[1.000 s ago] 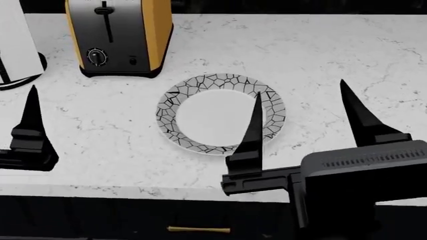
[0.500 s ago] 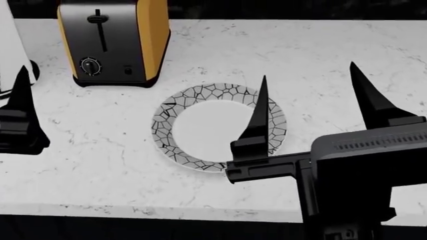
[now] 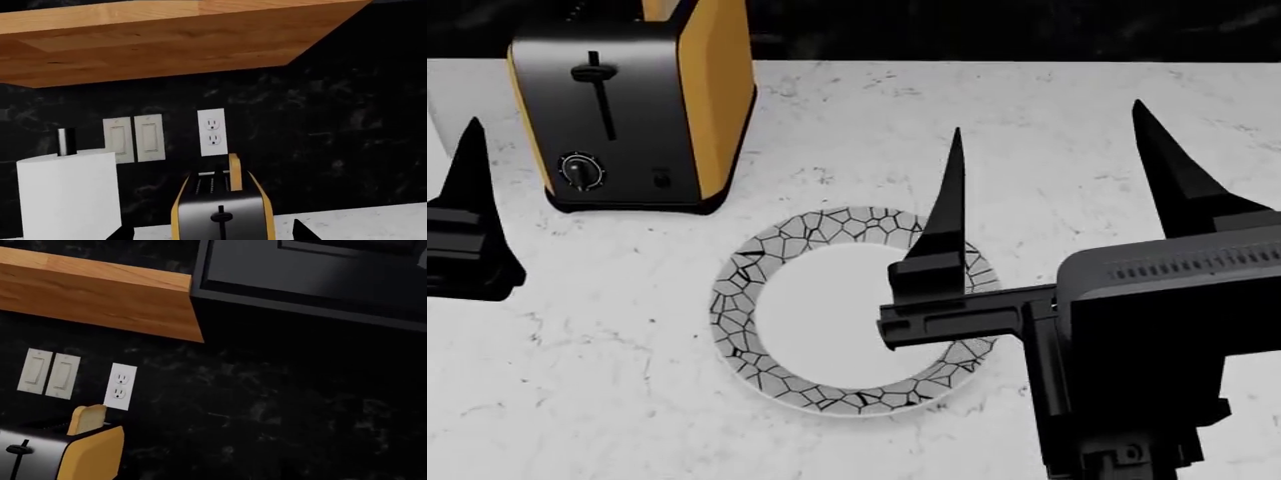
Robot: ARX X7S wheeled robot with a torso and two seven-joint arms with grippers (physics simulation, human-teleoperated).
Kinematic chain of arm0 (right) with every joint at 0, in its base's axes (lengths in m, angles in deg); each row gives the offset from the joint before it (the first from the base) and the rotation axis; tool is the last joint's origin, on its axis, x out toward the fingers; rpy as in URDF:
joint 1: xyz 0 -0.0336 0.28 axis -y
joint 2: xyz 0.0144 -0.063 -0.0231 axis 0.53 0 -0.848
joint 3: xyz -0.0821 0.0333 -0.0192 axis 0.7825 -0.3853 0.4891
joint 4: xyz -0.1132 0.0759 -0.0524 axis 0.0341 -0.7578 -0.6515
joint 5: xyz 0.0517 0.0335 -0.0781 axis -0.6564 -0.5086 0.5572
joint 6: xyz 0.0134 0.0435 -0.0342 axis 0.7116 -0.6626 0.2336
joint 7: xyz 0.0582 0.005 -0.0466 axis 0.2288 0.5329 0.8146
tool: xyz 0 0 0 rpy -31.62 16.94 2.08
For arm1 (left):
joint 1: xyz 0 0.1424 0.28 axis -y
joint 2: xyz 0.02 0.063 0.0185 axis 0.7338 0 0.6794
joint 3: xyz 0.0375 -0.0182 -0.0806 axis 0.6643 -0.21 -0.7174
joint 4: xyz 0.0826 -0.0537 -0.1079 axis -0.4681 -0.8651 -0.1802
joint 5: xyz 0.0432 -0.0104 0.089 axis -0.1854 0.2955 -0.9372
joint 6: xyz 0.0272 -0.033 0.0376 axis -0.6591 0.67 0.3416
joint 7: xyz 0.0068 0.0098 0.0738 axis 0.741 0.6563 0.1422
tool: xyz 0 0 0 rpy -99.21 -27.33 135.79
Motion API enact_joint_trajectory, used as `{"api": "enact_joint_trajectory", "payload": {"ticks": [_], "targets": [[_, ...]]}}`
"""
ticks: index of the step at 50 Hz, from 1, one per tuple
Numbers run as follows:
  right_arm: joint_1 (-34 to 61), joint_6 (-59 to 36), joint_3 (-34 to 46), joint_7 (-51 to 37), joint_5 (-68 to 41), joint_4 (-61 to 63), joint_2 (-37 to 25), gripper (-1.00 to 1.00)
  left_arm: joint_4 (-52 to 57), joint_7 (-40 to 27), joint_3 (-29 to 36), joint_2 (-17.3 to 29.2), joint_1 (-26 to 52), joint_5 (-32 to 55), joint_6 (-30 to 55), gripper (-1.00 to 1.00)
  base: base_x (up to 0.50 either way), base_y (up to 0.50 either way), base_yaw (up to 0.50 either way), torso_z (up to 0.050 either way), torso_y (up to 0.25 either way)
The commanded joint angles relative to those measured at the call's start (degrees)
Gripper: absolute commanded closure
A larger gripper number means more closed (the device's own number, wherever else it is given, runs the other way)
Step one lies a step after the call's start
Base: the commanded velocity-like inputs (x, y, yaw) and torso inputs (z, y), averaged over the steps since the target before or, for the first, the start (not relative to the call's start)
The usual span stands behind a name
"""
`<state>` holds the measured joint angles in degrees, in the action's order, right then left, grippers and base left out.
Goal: Place the toasted item on a plate.
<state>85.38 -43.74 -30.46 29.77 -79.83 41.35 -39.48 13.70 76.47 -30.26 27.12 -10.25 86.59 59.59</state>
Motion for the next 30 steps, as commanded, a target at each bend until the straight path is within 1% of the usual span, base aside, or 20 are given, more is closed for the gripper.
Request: {"api": "enact_joint_trajectory", "payload": {"ticks": [1,14,30], "targets": [[-0.1,0.3,0.2,-0.3,-0.1,-0.3,-0.1,-1.00,0.3,-0.2,0.5,0.2,0.2,0.4,0.3,-1.00,0.23,-0.02,0.00,0.000,0.000],[-0.9,1.4,0.4,-0.6,-0.1,-0.4,-0.5,-1.00,2.1,0.0,-1.1,0.4,-0.7,2.0,1.0,-1.00,0.25,-0.01,0.00,0.000,0.000],[-0.8,0.9,0.5,-0.9,-0.6,0.3,-0.9,-1.00,2.1,-0.8,-0.5,0.7,-0.4,1.9,0.9,-1.00,0.30,-0.02,0.00,0.000,0.001]]}}
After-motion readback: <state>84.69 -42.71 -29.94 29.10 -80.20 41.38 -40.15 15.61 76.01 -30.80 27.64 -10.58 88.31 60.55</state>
